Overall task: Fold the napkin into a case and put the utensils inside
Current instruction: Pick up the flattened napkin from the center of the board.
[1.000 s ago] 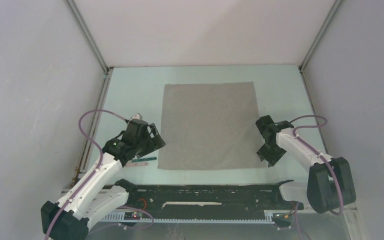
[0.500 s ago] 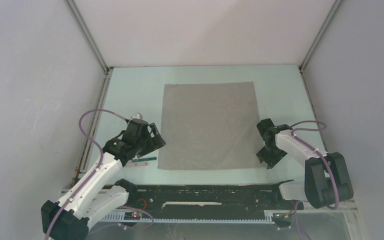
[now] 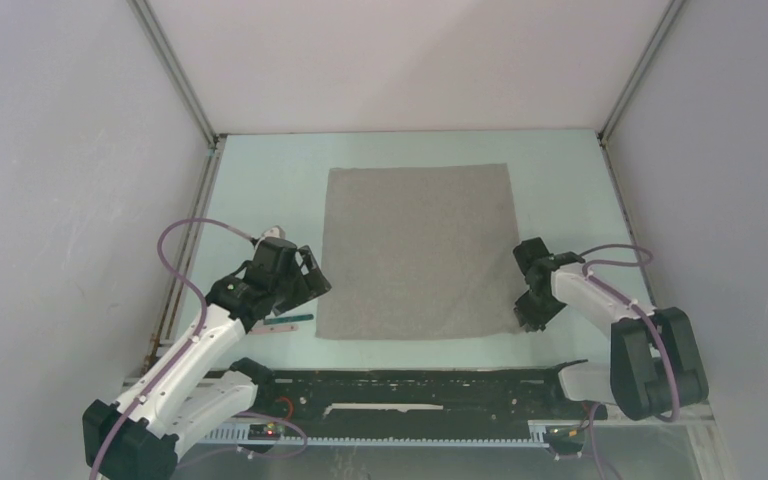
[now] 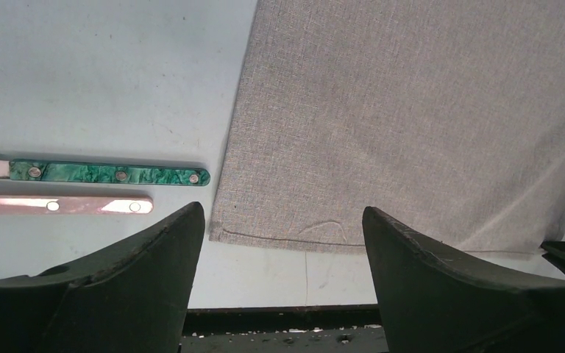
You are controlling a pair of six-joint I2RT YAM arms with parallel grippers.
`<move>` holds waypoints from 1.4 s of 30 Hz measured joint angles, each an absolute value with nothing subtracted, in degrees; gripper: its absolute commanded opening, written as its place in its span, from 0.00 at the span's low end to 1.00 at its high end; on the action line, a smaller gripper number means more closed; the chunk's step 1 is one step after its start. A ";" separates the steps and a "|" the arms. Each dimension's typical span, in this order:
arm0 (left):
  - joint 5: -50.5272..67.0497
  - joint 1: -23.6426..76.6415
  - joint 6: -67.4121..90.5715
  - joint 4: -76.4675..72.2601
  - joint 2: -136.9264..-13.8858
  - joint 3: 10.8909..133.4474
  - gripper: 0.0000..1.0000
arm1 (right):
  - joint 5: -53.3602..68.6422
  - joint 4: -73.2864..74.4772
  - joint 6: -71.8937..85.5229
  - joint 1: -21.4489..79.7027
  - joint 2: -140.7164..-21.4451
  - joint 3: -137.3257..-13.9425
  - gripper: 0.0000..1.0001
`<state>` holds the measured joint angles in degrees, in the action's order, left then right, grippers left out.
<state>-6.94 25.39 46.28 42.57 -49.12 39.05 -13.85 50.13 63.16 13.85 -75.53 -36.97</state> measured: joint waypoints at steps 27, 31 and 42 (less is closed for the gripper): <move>-8.34 25.39 50.94 43.62 -49.84 33.41 0.88 | -11.92 47.35 62.13 13.56 -57.34 -28.45 0.61; -8.43 25.39 50.94 43.62 -49.84 33.43 0.89 | -11.46 47.57 62.13 13.56 -61.12 -28.82 0.59; -8.84 25.39 49.89 43.81 -49.91 34.96 0.89 | -12.84 54.52 62.06 14.28 -56.47 -32.67 0.64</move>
<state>-8.84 25.39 49.89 43.81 -49.91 34.96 -12.84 54.52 62.06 14.28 -56.47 -32.67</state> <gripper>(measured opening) 0.887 0.611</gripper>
